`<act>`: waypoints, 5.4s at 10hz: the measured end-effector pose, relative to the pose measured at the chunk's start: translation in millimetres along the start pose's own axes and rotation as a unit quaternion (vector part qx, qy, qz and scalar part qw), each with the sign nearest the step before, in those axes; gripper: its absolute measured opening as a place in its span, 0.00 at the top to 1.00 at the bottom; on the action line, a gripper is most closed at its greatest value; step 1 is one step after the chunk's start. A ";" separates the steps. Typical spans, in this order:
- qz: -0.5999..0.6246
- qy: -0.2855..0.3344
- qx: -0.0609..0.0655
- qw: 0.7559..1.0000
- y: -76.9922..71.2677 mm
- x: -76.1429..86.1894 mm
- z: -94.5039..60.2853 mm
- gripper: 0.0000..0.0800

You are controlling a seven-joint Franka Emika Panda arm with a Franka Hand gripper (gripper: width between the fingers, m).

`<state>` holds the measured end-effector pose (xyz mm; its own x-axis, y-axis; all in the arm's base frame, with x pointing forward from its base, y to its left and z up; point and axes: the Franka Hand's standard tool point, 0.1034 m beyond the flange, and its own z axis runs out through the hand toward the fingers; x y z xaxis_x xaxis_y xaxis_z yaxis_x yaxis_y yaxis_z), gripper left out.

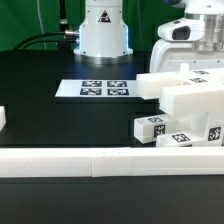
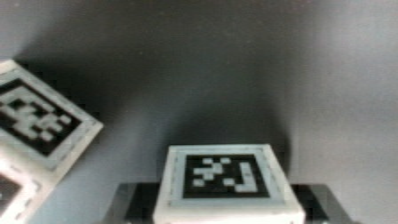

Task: Assemble chair

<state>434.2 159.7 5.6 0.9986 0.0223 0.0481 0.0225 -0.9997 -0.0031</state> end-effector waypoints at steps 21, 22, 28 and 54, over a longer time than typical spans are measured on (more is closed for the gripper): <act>-0.040 0.004 0.030 0.999 48.2 124.0 -121.5 0.66; -0.069 -0.003 0.026 0.997 52.6 137.8 -124.5 0.66; -0.097 -0.014 0.024 0.995 55.9 183.6 -125.4 0.66; -0.074 0.000 0.013 0.997 60.6 190.9 -102.3 0.66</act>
Offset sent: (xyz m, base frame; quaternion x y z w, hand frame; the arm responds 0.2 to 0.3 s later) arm -0.0066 -0.0168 0.0431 0.0146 -0.0244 -0.0384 0.9989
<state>621.3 102.9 116.8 0.9842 0.1702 0.0494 0.1715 -0.9849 -0.0226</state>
